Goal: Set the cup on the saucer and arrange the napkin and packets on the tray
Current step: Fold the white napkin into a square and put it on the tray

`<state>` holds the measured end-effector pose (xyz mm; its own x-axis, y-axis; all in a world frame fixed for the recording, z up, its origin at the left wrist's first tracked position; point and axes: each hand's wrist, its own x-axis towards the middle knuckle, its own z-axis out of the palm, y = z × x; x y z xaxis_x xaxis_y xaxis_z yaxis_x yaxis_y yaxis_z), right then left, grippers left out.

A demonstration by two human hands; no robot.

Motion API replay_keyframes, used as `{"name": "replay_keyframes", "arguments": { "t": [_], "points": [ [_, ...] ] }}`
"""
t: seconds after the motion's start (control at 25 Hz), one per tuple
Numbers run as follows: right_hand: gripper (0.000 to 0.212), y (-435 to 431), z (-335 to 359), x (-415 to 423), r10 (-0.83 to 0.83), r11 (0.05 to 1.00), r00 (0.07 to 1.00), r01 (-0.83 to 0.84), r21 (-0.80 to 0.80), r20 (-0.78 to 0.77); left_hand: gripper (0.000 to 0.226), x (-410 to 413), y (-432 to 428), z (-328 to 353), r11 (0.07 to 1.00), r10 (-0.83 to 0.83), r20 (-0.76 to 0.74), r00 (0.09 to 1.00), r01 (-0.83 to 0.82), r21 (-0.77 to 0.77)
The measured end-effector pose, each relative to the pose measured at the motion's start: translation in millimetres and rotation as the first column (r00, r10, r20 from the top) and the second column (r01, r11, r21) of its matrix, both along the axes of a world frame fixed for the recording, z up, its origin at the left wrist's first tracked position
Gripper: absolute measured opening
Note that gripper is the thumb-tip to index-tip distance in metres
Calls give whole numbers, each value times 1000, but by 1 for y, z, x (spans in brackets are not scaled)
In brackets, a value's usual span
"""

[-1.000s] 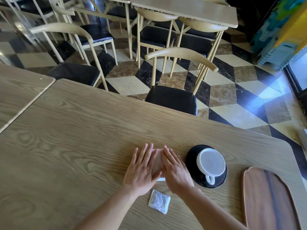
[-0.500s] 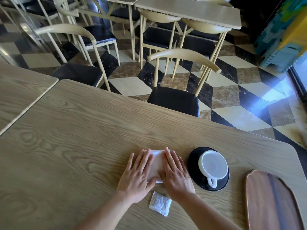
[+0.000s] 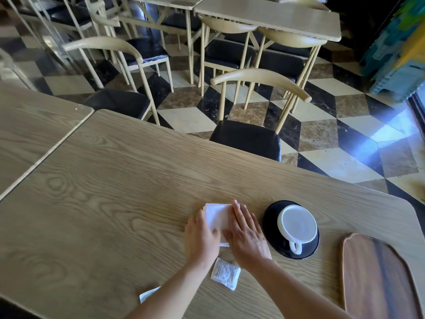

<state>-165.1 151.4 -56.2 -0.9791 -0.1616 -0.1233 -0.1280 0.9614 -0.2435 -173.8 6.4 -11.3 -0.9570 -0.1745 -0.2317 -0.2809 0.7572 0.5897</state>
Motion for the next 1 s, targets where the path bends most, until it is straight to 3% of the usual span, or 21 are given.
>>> {"name": "replay_keyframes", "arguments": {
  "t": [0.16,0.28,0.44,0.56,0.68,0.8,0.92,1.0],
  "points": [
    [68,0,-1,0,-15,999,1000,16,-28,6,13,-12,0,4,985,118,147,982,-134,104],
    [71,-2,6,-3,-35,996,999,38,-84,31,31,-7,0,4,968,97,110,989,-119,221],
    [82,-2,31,-8,-99,961,994,110,-254,54,26,-4,-6,13,868,89,122,988,-138,478],
    [88,5,59,-13,-81,952,997,77,-297,2,20,-8,-21,27,812,-3,57,998,-31,583],
    [68,17,82,-19,-61,894,970,157,-420,234,6,-11,-35,43,777,-80,16,997,52,628],
    [19,32,96,-13,-46,817,947,219,-533,319,17,-10,-40,57,759,-137,23,990,90,645],
    [24,43,105,-1,-81,721,910,334,-606,406,26,-7,-31,70,738,-92,65,994,24,674],
    [15,45,110,7,-114,596,865,453,-663,488,39,-5,-24,76,715,-10,79,997,-48,698]
  ]
}}
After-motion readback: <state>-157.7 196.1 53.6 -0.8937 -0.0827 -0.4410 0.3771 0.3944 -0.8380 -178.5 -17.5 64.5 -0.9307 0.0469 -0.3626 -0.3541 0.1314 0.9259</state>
